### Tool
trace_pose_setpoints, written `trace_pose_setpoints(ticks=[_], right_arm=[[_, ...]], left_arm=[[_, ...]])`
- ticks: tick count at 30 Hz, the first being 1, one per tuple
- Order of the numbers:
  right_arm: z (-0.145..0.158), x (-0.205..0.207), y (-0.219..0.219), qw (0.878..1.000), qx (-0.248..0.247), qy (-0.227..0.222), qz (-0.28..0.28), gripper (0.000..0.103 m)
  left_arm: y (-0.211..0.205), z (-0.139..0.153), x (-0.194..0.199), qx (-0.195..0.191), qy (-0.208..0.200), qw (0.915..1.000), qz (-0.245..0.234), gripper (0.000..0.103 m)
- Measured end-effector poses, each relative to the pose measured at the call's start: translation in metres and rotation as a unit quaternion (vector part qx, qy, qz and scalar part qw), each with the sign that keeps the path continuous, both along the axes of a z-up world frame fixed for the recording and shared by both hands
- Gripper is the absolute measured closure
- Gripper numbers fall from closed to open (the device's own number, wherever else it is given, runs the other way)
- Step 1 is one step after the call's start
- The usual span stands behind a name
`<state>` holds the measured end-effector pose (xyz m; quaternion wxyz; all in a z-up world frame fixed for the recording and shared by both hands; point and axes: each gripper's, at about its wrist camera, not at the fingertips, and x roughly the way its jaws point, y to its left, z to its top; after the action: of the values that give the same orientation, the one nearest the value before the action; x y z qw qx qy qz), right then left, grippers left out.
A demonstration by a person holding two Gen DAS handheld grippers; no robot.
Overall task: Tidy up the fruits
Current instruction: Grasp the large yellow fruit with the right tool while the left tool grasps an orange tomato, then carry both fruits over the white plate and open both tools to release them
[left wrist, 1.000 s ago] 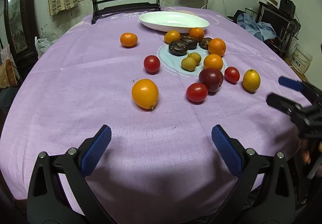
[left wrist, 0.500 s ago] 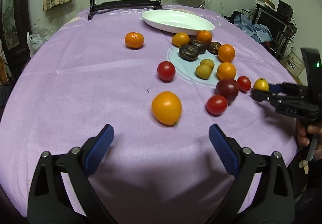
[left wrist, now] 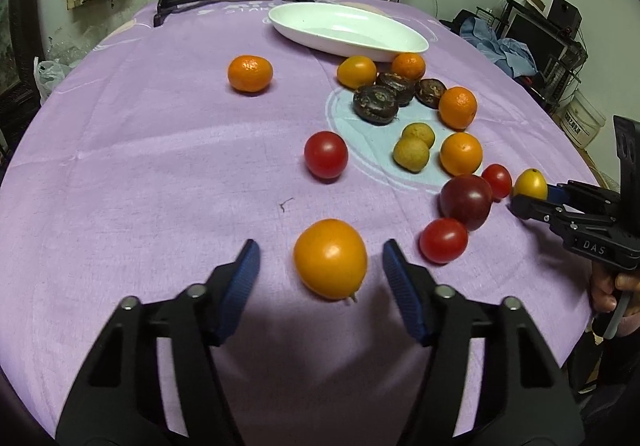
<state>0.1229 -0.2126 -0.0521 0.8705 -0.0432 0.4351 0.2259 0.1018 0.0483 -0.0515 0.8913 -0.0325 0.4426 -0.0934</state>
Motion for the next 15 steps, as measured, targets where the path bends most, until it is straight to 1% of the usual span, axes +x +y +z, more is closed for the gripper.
trace_pose_setpoints(ticks=[1,5,7,11,13,15], right_arm=[[0.000,0.000,0.000,1.000,0.002,0.001,0.000,0.065],[0.000,0.001,-0.002,1.000,0.006,0.004,0.001,0.065],[0.001,0.001,-0.002,1.000,0.006,0.005,0.003,0.065],[0.003,0.005,-0.002,1.000,0.010,0.006,0.009,0.065],[0.008,0.009,-0.004,1.000,0.026,0.011,0.011,0.065],[0.021,0.019,-0.005,0.999,0.042,-0.002,0.009,0.065]], left_arm=[[-0.001,-0.001,0.001,0.000,0.004,1.0000,-0.001,0.050],[-0.004,-0.002,0.002,0.011,0.004,0.9999,0.000,0.056],[-0.005,-0.002,0.001,0.010,0.004,0.9999,-0.002,0.067],[-0.007,-0.001,0.000,0.006,0.007,0.9999,-0.012,0.067],[-0.006,0.003,0.002,0.001,0.002,0.9999,-0.012,0.067],[-0.004,0.012,0.006,-0.012,-0.007,0.9998,-0.013,0.067]])
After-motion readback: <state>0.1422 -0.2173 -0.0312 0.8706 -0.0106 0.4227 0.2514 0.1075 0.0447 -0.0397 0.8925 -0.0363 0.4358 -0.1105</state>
